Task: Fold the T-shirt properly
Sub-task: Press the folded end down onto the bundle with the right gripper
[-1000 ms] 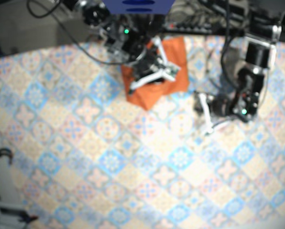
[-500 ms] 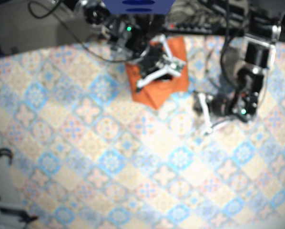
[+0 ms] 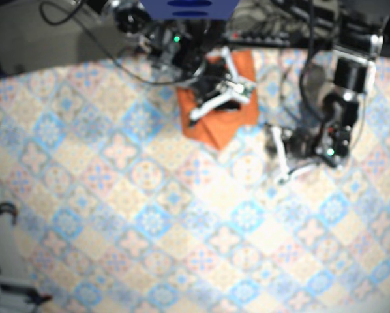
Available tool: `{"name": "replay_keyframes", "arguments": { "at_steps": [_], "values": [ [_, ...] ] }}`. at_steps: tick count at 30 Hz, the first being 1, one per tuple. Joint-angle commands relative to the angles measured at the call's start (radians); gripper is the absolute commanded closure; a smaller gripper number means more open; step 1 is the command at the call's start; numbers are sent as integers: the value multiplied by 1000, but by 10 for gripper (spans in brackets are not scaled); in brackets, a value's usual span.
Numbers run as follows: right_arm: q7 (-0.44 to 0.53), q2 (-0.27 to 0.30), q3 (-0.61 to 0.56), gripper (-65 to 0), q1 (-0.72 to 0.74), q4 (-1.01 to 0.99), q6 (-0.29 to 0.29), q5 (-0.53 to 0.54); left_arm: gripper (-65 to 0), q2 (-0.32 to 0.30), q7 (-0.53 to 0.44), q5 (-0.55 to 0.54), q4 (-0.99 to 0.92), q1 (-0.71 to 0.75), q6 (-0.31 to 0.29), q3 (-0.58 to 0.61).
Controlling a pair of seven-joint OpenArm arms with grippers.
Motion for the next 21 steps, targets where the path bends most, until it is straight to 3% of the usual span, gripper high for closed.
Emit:
{"name": "replay_keyframes", "arguments": {
  "at_steps": [1, 21],
  "values": [
    [26, -8, -1, 0, 5, 18, -2, 0, 0, -10, -12, -7, 14, -21, -6, -6],
    [52, -8, 1, 0, 7, 18, -2, 46, 0, -10, -12, -7, 14, -21, -6, -6]
  ]
}}
